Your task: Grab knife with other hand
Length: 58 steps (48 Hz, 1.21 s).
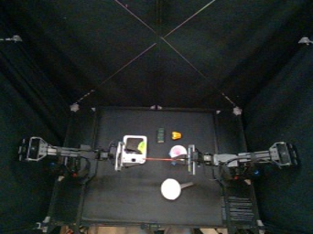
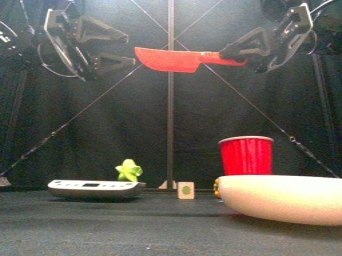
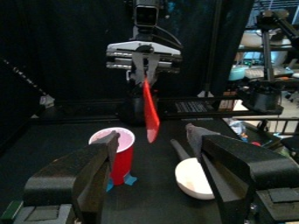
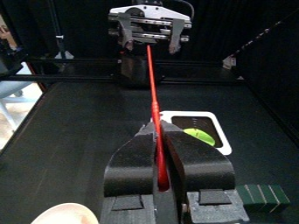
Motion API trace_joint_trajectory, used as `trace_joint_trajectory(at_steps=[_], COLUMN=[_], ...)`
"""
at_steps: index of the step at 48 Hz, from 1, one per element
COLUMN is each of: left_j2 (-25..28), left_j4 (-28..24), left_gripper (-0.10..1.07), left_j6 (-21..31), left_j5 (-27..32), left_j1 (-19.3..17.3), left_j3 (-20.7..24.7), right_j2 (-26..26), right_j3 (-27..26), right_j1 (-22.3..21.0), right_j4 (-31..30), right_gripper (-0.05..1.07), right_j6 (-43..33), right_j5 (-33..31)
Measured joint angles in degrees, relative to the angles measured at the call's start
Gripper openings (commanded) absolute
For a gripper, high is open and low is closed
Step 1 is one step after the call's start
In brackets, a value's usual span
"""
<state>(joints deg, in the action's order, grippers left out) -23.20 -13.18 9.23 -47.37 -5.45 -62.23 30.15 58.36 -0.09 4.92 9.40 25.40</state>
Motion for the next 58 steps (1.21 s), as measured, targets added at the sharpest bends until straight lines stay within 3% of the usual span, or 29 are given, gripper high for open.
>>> trace_joint_trajectory(at_steps=[17, 35, 58], left_j2=[2.46, 3.60, 3.96], left_j4=[1.14, 1.76, 1.85], left_gripper=[0.94, 0.75, 0.67], left_j6=[0.00, 0.00, 0.00], left_j5=[0.00, 0.35, 0.97], left_j1=[0.26, 0.26, 0.26], left_j3=[2.11, 2.55, 2.46], right_j2=[-3.34, -3.96, -3.96], right_j3=[-0.97, -1.23, -1.14], right_j1=[-0.79, -0.97, -0.97], right_j4=[0.18, 0.18, 0.26], right_gripper=[0.38, 0.38, 0.38], right_j6=[0.00, -0.09, -0.09], right_j5=[4.31, 4.39, 4.39])
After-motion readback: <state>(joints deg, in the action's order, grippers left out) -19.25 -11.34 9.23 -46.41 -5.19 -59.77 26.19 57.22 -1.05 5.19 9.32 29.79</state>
